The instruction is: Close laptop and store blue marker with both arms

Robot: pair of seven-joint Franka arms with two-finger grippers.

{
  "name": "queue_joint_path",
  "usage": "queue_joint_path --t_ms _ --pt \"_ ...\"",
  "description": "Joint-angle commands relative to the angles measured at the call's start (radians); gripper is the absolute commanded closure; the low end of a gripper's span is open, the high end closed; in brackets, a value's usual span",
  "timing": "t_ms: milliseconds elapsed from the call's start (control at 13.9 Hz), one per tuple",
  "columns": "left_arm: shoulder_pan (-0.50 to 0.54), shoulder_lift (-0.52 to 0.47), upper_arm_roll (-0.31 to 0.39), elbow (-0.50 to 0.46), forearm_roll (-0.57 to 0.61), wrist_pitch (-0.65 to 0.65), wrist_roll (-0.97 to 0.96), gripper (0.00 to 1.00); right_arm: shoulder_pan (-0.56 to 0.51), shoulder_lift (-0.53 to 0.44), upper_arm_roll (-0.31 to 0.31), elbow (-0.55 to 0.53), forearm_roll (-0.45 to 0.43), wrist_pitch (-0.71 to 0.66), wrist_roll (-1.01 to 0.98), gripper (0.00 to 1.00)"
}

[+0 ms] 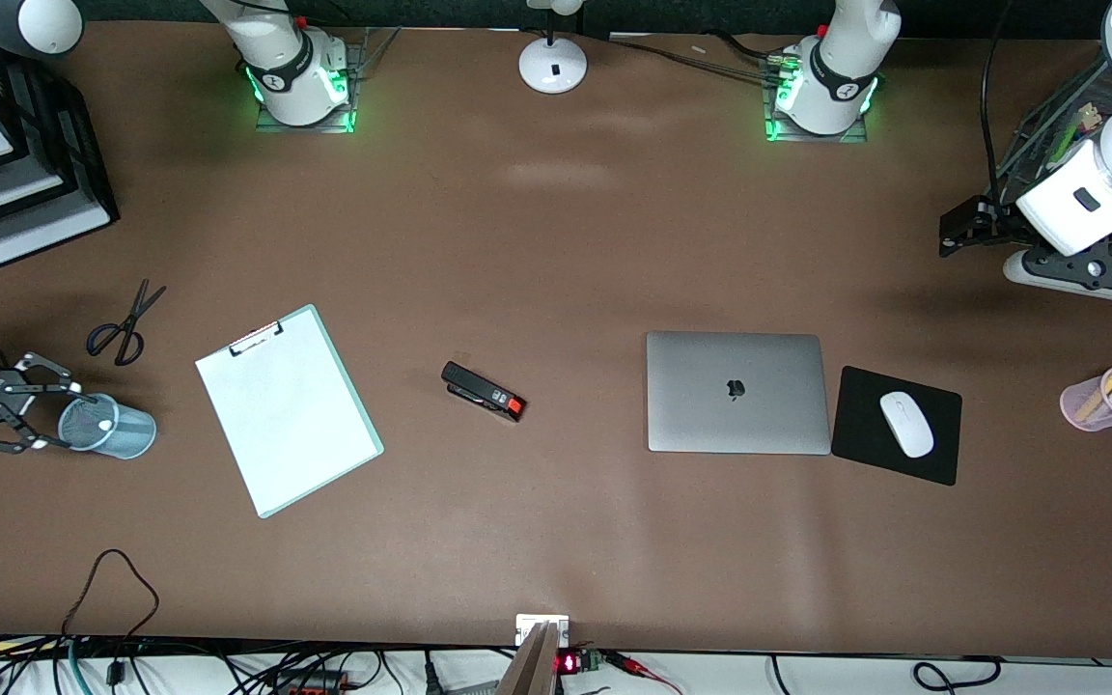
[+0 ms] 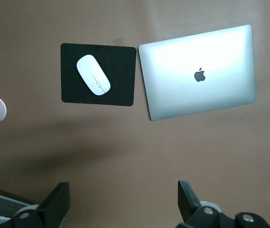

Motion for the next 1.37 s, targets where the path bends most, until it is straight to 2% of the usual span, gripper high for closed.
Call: queue_joint_path --t_ms 0,360,576,864,1297 --pt "-0.001 0.017 0.004 0.038 -0.011 -0.028 -0.004 0.0 -0.005 -0.004 0.001 0.085 -0.031 -0.072 0.047 0.0" --pt "-0.001 0.017 0.004 0.038 -0.011 -0.028 -0.003 0.0 -0.002 -0.005 -0.001 0.25 -0.157 -0.228 0.286 0.0" --pt "-0.001 0.019 0.004 0.038 -0.011 -0.028 -0.004 0.0 0.021 -0.047 -0.002 0.261 -0.198 -0.265 0.351 0.0" --pt "-0.001 0.017 0.004 0.038 -0.013 -0.028 -0.004 0.0 0.11 -0.14 0.004 0.261 -0.331 -0.267 0.455 0.0" --pt "-0.001 0.019 0.004 0.038 -0.013 -0.028 -0.003 0.0 0.34 -0.252 0.002 0.239 -0.554 -0.256 0.78 0.0"
